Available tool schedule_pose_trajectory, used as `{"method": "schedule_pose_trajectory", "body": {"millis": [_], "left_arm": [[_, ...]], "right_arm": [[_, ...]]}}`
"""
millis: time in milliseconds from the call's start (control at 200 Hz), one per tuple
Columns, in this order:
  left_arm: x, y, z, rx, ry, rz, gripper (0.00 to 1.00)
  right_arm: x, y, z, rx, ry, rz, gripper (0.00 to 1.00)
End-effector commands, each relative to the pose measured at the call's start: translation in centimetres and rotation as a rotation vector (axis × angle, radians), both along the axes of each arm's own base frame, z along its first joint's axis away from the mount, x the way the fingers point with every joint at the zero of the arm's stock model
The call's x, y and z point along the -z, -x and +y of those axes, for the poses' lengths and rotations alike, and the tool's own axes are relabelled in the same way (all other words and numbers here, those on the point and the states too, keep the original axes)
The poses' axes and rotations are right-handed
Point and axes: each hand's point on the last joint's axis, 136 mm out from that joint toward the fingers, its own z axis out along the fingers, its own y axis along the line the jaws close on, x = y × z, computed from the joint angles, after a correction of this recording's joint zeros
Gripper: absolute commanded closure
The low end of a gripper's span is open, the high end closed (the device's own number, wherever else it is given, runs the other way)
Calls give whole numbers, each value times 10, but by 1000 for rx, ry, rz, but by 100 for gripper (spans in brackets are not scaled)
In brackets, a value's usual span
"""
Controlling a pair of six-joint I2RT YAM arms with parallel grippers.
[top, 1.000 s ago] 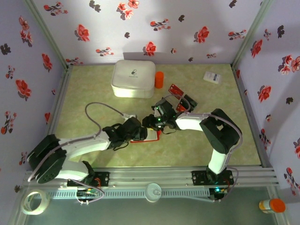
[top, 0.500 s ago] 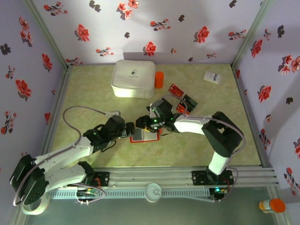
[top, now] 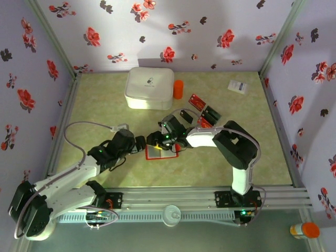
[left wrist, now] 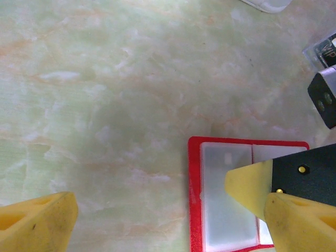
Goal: Put the credit cards into the card holder
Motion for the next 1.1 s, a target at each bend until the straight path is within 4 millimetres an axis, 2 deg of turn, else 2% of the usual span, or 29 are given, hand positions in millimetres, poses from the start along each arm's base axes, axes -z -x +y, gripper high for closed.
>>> {"method": "schedule_pose_trajectory", "body": {"millis": [0,145,325,800,960,1095], "left_arm": [[7,5,8,-8,-19,25,8],[10,5,9,-9,-20,30,7],[13,6,8,-9,-19,38,6],[22,6,0,13,-6,64,4],[24,5,-6,29,0,74,4],[24,2,-11,39,8,76,4]], "right_arm": [[-1,-5,6,23,-16,-7,44],[-1,-4,6,29,-27,3,44],[-12,-8,7,33,-41,-13,44],[-19,-32,-15,117,-49,-18,46],[-18,-32,-17,120,-51,-13,58],[-13,-30,-18,134,-61,3,74]]}}
